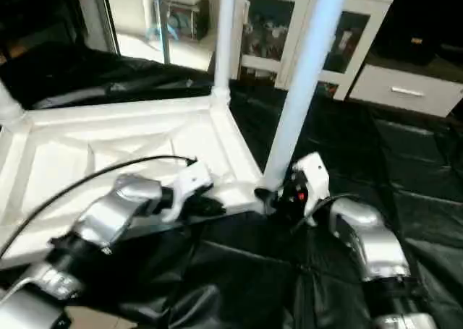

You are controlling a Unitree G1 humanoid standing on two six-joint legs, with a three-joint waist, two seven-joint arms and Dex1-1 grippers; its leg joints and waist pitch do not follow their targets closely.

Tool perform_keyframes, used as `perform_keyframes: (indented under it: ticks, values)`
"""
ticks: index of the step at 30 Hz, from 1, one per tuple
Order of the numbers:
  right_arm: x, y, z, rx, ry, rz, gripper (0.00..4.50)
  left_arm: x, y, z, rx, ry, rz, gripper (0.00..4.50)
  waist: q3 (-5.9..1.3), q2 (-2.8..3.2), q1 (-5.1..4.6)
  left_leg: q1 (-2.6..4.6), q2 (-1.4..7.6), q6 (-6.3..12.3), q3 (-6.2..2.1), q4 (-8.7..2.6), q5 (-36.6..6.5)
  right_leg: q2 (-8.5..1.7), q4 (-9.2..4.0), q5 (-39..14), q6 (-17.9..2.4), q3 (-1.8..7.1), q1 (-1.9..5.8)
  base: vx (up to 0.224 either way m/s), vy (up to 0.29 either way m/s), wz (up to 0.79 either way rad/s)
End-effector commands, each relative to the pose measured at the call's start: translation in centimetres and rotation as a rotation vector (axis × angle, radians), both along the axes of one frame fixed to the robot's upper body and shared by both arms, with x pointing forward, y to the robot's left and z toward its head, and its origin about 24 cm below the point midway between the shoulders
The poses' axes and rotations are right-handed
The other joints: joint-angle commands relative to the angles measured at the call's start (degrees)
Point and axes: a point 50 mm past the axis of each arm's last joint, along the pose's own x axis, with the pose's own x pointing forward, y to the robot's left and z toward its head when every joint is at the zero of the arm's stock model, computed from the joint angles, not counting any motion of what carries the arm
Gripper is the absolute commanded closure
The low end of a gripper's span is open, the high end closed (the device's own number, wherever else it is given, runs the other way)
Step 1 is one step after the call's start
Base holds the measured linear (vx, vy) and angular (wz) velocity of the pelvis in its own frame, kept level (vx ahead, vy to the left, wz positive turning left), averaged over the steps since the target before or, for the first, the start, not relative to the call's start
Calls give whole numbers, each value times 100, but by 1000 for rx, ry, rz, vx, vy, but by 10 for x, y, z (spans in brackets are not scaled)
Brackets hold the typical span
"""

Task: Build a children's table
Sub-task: Rotate leg to tighten

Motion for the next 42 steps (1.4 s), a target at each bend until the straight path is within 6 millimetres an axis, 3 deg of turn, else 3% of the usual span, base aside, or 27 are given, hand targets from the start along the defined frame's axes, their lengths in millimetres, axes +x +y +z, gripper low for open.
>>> perform_keyframes:
  ticks: [1, 2, 3, 5, 10, 15, 16, 18, 21, 22, 23, 24, 26, 27, 29, 31, 37, 42]
  values:
    - [-8, 5, -29, -64, 156, -109, 184, 17, -5, 19, -47, -82, 156, 450, -297, -49, -53, 72, 399, -204, -277, -500, -1473, -570, -555, -2299, -900, 248, 141, 0, 0, 0]
    - [-3, 11, -30, -78, 155, -171, 184, 20, -11, 21, -41, -107, 176, 450, -305, -52, -33, 73, 397, -171, -273, -495, -1425, -581, -559, -2216, -880, 255, 151, 0, 0, 0]
    - [1, 18, -30, -87, 145, -214, 184, 22, -16, 22, -32, -132, 187, 450, -301, 2, -4, 141, 393, -131, -235, -476, -1434, -581, -586, -2079, -912, 288, 77, 0, 0, 0]
    - [7, 32, -27, -92, 125, -265, 184, 26, -26, 25, -22, -169, 205, 450, -323, -1, -9, 88, 396, -125, -244, -497, -1277, -580, -532, -1736, -949, 290, 131, 0, 0, 0]
    - [11, 42, -22, -90, 119, -264, 185, 28, -30, 28, -24, -177, 210, 450, -341, -8, 39, 71, 390, 26, -209, -481, -960, -566, -466, -1057, -1044, 299, 174, 0, 0, 0]
    - [12, 45, -18, -89, 92, -250, 185, 30, -23, 24, 0, -174, 224, 450, -338, 1, 48, 55, 399, 108, -204, -481, -797, -577, -443, -855, -1143, 300, 200, 0, 0, 0]
    - [12, 47, -14, -62, 64, -221, 129, 31, -20, 23, 4, -171, 227, 450, -329, 14, 47, 61, 406, 87, -209, -492, -894, -579, -456, -963, -1142, 298, 199, 0, 0, 0]
    - [11, 48, -6, -6, 27, -182, 115, 31, -15, 21, 11, -168, 226, 450, -317, 23, 46, 66, 412, 70, -211, -502, -1018, -575, -480, -1110, -1105, 299, 197, 0, 0, 0]
    - [7, 38, 6, 10, -19, -158, 79, 27, -9, 18, 16, -168, 174, 450, -316, 30, -18, -7, 418, 65, -264, -542, -1118, -585, -478, -1234, -1016, 290, 260, 0, 0, 0]
    - [7, 38, 6, 10, -19, -158, 79, 27, -9, 18, 16, -168, 174, 450, -333, 23, -41, 3, 422, 87, -256, -524, -1032, -590, -471, -1137, -1039, 295, 243, 0, 0, 0]
    - [3, 24, 12, 6, -30, -147, 65, 22, -5, 16, 21, -154, 114, 450, -338, 12, -68, 6, 416, 122, -240, -500, -922, -589, -459, -995, -1121, 302, 234, 0, 0, 0]
    - [2, 19, 14, 1, -31, -139, 54, 20, -3, 15, 23, -149, 81, 450, -352, 14, -44, 5, 416, 159, -238, -485, -783, -588, -437, -844, -1150, 304, 250, 0, 0, 0]
    - [-2, 8, 19, -4, -31, -105, 38, 15, 2, 12, 32, -140, 29, 450, -388, 40, -16, -18, 425, 368, -209, -428, -170, -556, -308, 135, -1331, 302, 242, 0, 0, 0]
    - [-3, 5, 20, -6, -30, -96, 38, 14, 3, 12, 33, -144, 13, 450, -378, 37, -14, -22, 411, 426, -194, -420, -134, -545, -309, 247, -1369, 300, 227, 0, 0, 0]
    - [-5, -8, 25, -23, -33, -54, 15, 8, 9, 9, 31, -109, -16, 450, -359, 25, 5, -31, 419, 505, -189, -421, -310, -574, -325, 88, -1454, 297, 248, 0, 0, 0]
    - [-9, -23, 35, -42, -26, 41, 7, 1, 15, 6, 12, -72, -80, 450, -339, 28, 21, -14, 438, 465, -187, -430, -481, -569, -358, -228, -1447, 298, 231, 0, 0, 0]
    - [-22, -36, 45, -54, 34, 291, 2, -9, 21, 8, -19, -48, -181, 450, -313, -6, 44, 1, 452, 351, -194, -435, -801, -581, -419, -928, -1315, 295, 216, 0, 0, 0]
    - [-31, -35, 47, -43, 77, 503, 2, -19, 23, 9, -17, -19, -266, 450, -334, -13, 72, -16, 462, 464, -188, -411, -573, -585, -373, -647, -1386, 293, 213, 0, 0, 0]
